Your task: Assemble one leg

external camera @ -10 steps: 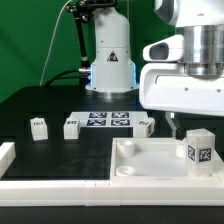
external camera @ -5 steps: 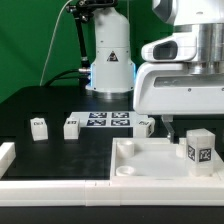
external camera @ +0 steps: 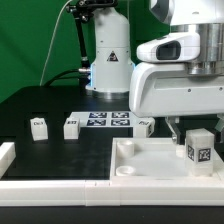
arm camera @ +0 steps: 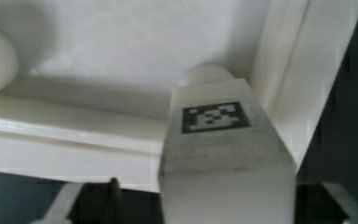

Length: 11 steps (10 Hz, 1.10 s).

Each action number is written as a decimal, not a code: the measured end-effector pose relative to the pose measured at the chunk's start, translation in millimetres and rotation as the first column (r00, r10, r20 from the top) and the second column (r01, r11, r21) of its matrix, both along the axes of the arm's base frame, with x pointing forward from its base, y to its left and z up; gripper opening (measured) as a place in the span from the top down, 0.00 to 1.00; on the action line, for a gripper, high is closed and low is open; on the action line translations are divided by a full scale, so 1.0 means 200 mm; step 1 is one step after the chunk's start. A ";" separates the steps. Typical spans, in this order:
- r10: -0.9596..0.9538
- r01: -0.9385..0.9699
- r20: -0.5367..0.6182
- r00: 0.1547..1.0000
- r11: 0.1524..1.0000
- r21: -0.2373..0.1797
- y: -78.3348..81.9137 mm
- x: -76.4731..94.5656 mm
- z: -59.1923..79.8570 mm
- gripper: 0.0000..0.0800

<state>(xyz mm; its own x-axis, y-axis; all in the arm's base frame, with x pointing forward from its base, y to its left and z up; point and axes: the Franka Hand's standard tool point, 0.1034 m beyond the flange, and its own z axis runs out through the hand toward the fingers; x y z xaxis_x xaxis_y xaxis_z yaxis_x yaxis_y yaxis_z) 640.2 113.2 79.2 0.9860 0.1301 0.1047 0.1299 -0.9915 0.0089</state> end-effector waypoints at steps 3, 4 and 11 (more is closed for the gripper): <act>-0.069 0.069 -0.001 0.998 0.998 0.010 0.00 0.00 0.00 0.64; -0.202 0.202 -0.002 0.979 0.979 0.026 0.01 0.00 0.00 0.64; -0.699 0.698 -0.008 0.715 0.713 0.066 -0.08 -0.02 -0.01 0.62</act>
Offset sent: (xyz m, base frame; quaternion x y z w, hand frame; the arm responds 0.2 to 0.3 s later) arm -0.0016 -0.0024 0.0001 -0.0061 0.0118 0.2676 0.9634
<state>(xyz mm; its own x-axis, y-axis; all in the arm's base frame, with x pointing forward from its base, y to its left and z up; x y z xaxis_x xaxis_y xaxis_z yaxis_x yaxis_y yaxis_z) 636.1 98.2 78.2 0.7914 -0.6022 0.1049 -0.5996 -0.7982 -0.0581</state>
